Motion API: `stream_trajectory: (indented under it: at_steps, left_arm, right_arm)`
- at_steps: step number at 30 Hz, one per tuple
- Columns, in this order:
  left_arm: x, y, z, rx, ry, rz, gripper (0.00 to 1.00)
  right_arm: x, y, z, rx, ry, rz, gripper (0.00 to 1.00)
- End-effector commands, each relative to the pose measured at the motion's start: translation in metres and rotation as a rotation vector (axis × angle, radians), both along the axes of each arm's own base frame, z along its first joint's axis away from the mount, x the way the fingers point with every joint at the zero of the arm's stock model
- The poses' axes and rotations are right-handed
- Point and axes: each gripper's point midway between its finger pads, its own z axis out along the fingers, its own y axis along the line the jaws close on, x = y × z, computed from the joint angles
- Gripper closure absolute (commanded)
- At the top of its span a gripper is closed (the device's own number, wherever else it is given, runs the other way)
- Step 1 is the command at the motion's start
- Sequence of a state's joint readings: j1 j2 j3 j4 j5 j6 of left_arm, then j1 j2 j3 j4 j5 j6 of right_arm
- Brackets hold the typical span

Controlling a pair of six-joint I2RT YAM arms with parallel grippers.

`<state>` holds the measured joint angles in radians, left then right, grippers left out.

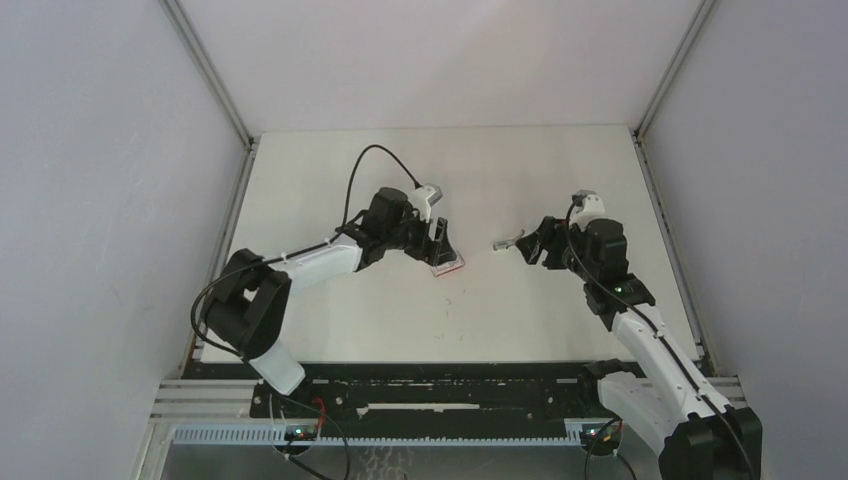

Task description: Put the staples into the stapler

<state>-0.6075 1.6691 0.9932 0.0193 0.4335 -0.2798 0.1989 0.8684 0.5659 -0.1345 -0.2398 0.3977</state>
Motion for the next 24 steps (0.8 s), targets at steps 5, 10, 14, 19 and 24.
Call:
stream_trajectory:
  at_steps: [5, 10, 14, 19, 24]
  left_arm:
    - [0.021, 0.009, -0.001, 0.158, -0.308, -0.063, 0.2]
    - [0.024, 0.005, -0.01, 0.184, -0.363, -0.09, 0.2]
    - [0.03, 0.006, -0.022, 0.233, -0.384, -0.099, 0.26]
    - [0.031, 0.002, -0.034, 0.261, -0.375, -0.151, 0.35]
    - [0.026, -0.002, -0.041, 0.258, -0.355, -0.19, 0.3]
  right_arm:
    - [-0.003, 0.035, 0.017, 0.068, 0.008, 0.13, 0.32]
    - [-0.002, 0.049, -0.008, 0.047, 0.095, 0.141, 0.33]
    - [0.005, 0.061, -0.02, 0.055, 0.159, 0.135, 0.37]
    - [0.021, 0.074, -0.042, 0.027, 0.251, 0.128, 0.47]
    - [0.037, 0.088, -0.054, 0.01, 0.308, 0.155, 0.55]
